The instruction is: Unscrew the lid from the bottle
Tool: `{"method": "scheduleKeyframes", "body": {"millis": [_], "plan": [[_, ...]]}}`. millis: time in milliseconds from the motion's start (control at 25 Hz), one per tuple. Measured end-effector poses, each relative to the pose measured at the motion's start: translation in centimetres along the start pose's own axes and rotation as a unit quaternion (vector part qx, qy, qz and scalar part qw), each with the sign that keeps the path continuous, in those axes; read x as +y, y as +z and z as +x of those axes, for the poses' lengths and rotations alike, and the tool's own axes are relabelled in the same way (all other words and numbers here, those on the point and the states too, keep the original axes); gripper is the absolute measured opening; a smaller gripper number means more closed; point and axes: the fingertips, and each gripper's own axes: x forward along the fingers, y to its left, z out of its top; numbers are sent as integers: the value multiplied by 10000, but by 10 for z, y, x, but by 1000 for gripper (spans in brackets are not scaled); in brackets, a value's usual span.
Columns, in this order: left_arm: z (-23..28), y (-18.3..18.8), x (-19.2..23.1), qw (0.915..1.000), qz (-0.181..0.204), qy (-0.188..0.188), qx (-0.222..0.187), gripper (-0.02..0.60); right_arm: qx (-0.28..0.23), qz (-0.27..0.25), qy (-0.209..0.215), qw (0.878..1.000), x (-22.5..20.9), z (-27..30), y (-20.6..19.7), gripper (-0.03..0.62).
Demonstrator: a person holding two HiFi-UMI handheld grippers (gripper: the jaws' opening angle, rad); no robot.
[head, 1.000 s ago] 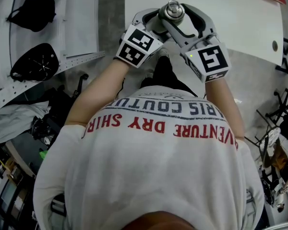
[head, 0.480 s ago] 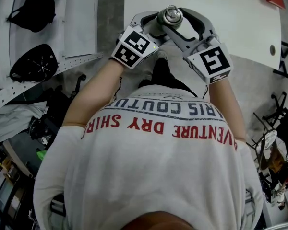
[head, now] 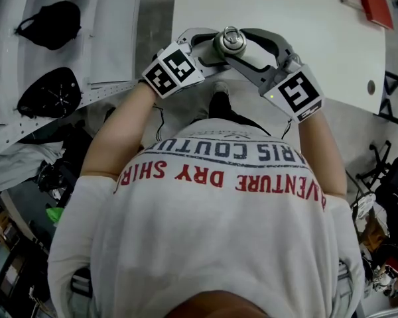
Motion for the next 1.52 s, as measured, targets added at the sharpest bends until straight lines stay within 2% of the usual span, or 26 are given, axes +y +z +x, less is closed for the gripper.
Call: {"method": "scheduleKeyframes", "body": {"millis": [320,600,840,960,1080,1280,1400,1520], "plan": [[-1,-4,1,9966,495,-608,269,348,-14,-558,965,9938,4,4,3,236],[-1,-5,2,9886,868,-1104,543,350,-43,-1250,1909,9736,7,6,5,236],[-1,-7,-2,9769,1160,-1558,893,351,20,-1507,2348,9603,10,5,4,236],[-1,-7,-2,9750,1200,-1627,925,350,-18,-1503,2414,9587,10,5,5,236],[-2,-6,-2,9766,1164,-1584,866,350,4,-1482,2422,9588,10,5,5,236],[-1,-4,-2,9807,1087,-1409,806,350,160,-1101,2280,9673,12,3,4,250],[-1,-4,-3,9841,988,-1264,761,350,101,-788,2072,9751,17,3,6,288],[-2,-4,-3,9888,821,-1066,651,350,-75,-480,1603,9859,14,2,10,291]]}}
